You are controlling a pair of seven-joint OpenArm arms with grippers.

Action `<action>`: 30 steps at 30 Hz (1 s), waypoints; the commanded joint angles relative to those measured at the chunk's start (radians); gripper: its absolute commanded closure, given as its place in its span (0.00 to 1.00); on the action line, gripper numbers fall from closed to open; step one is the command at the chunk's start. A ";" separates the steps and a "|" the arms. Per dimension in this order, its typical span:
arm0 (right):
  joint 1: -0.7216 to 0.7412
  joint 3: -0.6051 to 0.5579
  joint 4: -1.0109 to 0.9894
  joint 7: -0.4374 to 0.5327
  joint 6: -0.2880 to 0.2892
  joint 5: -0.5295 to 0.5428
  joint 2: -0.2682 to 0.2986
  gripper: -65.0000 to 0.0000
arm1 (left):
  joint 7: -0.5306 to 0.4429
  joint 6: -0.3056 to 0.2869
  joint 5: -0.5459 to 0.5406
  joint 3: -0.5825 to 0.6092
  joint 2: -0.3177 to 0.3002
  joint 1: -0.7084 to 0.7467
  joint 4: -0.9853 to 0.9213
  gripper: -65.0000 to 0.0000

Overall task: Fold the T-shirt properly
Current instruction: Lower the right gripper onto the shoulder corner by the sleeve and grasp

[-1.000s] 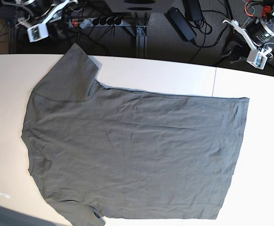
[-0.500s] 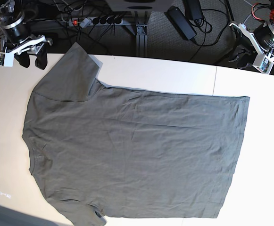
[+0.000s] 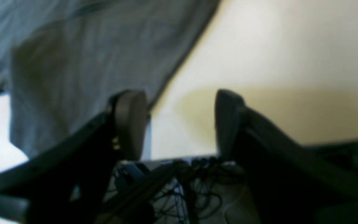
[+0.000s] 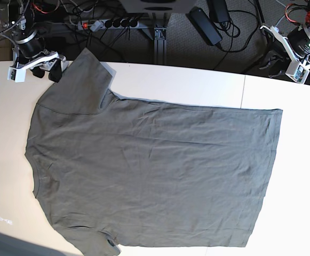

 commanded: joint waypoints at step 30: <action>0.129 -0.132 -0.017 -0.086 -0.008 -0.172 -0.138 0.45 | 0.043 -0.006 -0.089 -0.078 -0.046 0.016 0.014 0.63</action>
